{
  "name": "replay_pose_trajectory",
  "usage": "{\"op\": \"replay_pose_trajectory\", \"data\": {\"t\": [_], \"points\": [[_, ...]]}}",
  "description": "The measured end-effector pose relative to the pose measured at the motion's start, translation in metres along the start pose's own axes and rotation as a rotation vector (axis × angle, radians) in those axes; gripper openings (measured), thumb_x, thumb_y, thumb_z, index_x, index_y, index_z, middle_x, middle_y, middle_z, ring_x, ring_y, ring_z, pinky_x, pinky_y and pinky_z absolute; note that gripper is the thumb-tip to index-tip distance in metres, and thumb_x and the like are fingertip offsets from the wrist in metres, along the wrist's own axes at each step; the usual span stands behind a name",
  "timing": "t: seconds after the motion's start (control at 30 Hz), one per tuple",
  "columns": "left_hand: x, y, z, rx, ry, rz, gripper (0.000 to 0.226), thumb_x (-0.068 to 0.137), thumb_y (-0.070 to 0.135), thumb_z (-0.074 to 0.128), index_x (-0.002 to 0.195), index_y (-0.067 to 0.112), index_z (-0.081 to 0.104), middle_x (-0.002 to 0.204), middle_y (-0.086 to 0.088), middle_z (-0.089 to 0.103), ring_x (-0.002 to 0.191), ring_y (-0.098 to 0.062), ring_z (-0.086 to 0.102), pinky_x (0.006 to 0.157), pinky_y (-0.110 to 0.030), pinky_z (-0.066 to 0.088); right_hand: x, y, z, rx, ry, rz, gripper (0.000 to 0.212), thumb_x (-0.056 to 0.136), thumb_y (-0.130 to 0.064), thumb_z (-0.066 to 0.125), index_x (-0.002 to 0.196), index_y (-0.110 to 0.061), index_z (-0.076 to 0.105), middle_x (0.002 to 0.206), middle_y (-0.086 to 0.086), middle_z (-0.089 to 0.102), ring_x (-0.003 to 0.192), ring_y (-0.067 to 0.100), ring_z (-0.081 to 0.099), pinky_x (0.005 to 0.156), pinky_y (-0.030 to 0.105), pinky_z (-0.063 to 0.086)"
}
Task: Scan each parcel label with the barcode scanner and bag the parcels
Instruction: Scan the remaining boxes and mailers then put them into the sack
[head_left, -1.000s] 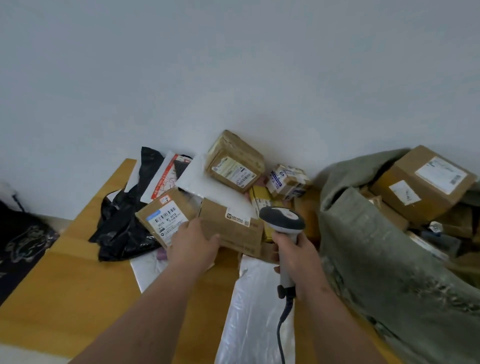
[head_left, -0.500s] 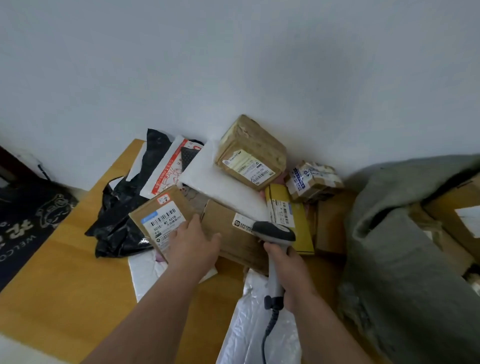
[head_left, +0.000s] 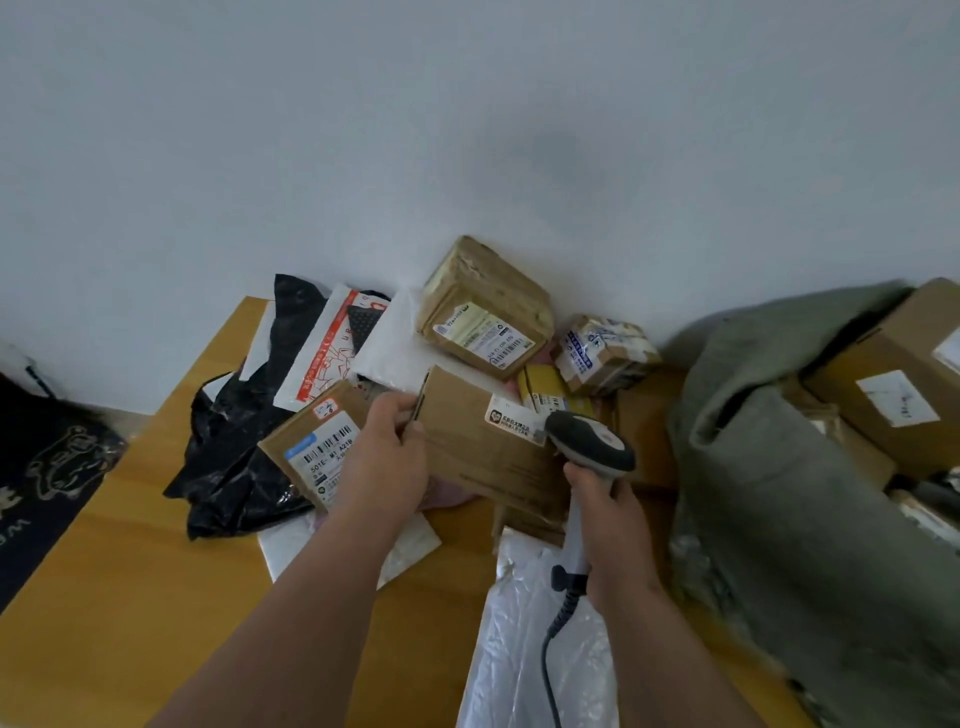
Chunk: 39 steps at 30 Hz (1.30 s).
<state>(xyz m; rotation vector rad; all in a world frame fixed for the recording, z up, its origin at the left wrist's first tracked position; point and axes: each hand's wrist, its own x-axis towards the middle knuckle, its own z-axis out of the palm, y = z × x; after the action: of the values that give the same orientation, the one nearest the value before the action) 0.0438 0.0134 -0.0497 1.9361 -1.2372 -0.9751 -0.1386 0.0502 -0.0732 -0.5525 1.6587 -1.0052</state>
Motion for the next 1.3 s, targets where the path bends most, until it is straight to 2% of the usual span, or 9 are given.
{"op": "replay_pose_trajectory", "data": {"t": [0.27,0.47,0.53,0.6,0.67,0.87,1.03,1.17,1.3], "points": [[-0.026,-0.012,-0.043,-0.092,-0.070,-0.021,0.018,0.099,0.020,0.049,0.094,0.037,0.048,0.090,0.010,0.060,0.085,-0.021,0.061,0.080,-0.044,0.056,-0.044,-0.004,0.001,0.042,0.068,-0.102,0.028,0.094,-0.037,0.063,0.116,-0.042,0.047,0.108,-0.011,0.056,0.122,0.026,0.051,0.111,0.054,0.038],[-0.048,-0.014,-0.067,-0.145,-0.034,0.009,0.007,0.098,0.022,0.054,0.096,0.029,0.053,0.092,0.007,0.060,0.083,-0.018,0.060,0.078,-0.045,0.059,-0.076,0.001,0.004,0.091,0.095,-0.182,0.025,0.095,-0.037,0.062,0.116,-0.040,0.050,0.103,-0.016,0.056,0.115,0.023,0.054,0.109,0.050,0.041],[-0.055,-0.016,-0.075,-0.162,-0.045,0.025,0.013,0.098,0.020,0.055,0.109,0.027,0.054,0.099,0.008,0.060,0.084,-0.015,0.060,0.074,-0.042,0.059,-0.086,0.002,0.003,0.121,0.106,-0.196,0.022,0.096,-0.035,0.061,0.116,-0.036,0.053,0.103,-0.013,0.059,0.111,0.022,0.056,0.106,0.047,0.044],[-0.061,-0.019,-0.081,-0.191,-0.094,0.055,0.043,0.097,0.015,0.057,0.136,0.028,0.046,0.108,0.012,0.056,0.092,-0.012,0.058,0.080,-0.039,0.056,-0.096,0.003,0.003,0.155,0.128,-0.207,0.023,0.095,-0.036,0.062,0.117,-0.034,0.057,0.107,-0.006,0.063,0.111,0.024,0.059,0.105,0.049,0.045],[-0.067,-0.019,-0.084,-0.185,-0.154,0.141,0.054,0.095,0.007,0.057,0.142,0.031,0.045,0.111,0.014,0.055,0.102,-0.010,0.055,0.089,-0.030,0.049,-0.103,0.005,0.003,0.200,0.155,-0.207,0.029,0.092,-0.037,0.064,0.120,-0.032,0.059,0.113,0.000,0.066,0.113,0.028,0.060,0.101,0.049,0.047],[-0.083,-0.021,-0.084,0.035,-0.109,0.478,0.046,0.086,-0.005,0.061,0.122,0.025,0.063,0.115,0.013,0.060,0.108,-0.005,0.052,0.087,-0.014,0.038,-0.121,0.005,-0.004,0.402,0.184,-0.181,0.035,0.092,-0.036,0.065,0.125,-0.026,0.059,0.104,0.000,0.068,0.093,0.020,0.068,0.078,0.035,0.051],[-0.099,-0.027,-0.070,0.135,-0.014,0.797,0.044,0.080,-0.005,0.069,0.116,0.022,0.069,0.119,0.018,0.053,0.118,-0.005,0.047,0.101,-0.026,0.040,-0.127,0.010,-0.001,0.476,0.143,-0.189,0.025,0.094,-0.030,0.066,0.117,-0.024,0.060,0.094,0.003,0.071,0.075,0.022,0.070,0.070,0.033,0.057],[-0.112,-0.028,-0.053,0.164,0.044,0.973,0.045,0.074,-0.013,0.070,0.110,0.015,0.070,0.125,0.000,0.060,0.123,-0.019,0.049,0.100,-0.027,0.037,-0.129,0.014,0.005,0.484,0.114,-0.231,0.025,0.092,-0.022,0.071,0.113,-0.028,0.060,0.096,0.001,0.074,0.081,0.021,0.073,0.067,0.031,0.057],[-0.125,-0.024,-0.045,0.157,-0.009,0.944,0.045,0.078,-0.014,0.059,0.109,0.016,0.071,0.135,0.003,0.052,0.131,-0.016,0.043,0.102,-0.015,0.030,-0.130,0.014,-0.002,0.506,0.138,-0.302,0.044,0.087,-0.002,0.072,0.123,-0.024,0.058,0.092,-0.006,0.075,0.081,0.014,0.074,0.067,0.029,0.058]]}}
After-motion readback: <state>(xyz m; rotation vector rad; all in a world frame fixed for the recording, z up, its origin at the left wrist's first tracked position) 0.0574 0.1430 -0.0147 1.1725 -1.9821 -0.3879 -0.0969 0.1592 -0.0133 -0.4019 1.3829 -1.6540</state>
